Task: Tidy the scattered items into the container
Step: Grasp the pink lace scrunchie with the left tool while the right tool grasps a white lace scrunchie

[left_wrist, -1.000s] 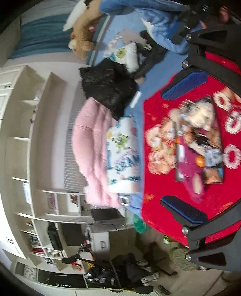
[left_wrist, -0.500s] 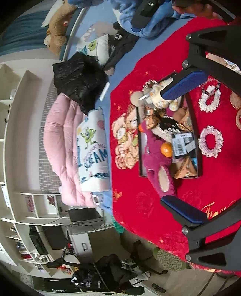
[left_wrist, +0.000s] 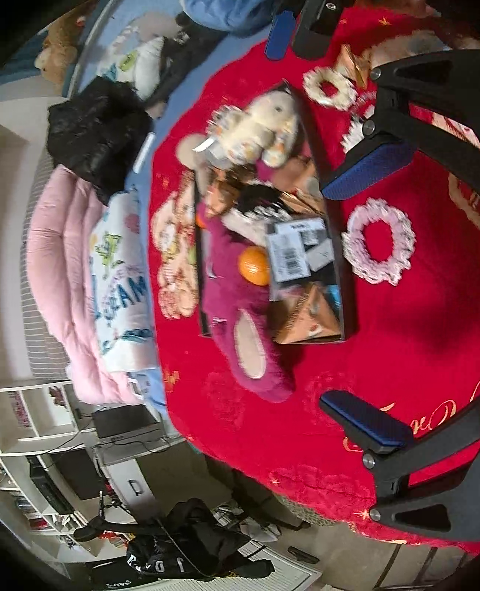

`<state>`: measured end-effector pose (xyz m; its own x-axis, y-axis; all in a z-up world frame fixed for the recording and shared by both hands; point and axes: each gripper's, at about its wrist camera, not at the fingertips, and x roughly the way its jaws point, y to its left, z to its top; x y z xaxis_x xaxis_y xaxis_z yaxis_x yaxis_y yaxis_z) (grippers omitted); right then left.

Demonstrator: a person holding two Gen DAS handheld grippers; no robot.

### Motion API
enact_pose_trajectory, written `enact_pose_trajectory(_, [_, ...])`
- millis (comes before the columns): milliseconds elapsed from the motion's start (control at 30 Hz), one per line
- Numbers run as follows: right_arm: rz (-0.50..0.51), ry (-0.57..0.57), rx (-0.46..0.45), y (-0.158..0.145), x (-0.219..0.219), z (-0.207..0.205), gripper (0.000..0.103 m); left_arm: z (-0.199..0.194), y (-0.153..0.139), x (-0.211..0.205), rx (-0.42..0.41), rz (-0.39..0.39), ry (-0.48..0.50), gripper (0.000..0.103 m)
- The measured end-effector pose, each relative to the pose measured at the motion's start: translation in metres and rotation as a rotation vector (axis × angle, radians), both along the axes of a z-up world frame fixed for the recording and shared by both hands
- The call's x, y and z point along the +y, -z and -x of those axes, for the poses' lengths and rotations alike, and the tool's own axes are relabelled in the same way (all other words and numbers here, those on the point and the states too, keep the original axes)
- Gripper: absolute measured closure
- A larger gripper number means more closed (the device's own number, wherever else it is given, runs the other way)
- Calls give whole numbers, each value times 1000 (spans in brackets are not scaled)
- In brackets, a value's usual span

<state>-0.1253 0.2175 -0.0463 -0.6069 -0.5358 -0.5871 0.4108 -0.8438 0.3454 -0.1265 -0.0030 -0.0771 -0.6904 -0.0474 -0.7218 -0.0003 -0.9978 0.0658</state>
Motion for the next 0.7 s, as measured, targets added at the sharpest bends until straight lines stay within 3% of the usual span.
enact_pose_trajectory(300, [-98,-29,-145,41,-16,12,15,17,44,-3,-105,-22,-17,0])
enact_pose_trajectory(467, [-124,-8,-201,58,-17,20,27,30,63,-4,-159,-6,-32,0])
enact_pose_trajectory(700, [-140,-15,-261,77,-21,26,28,34,81,1,-216,48,-34,0])
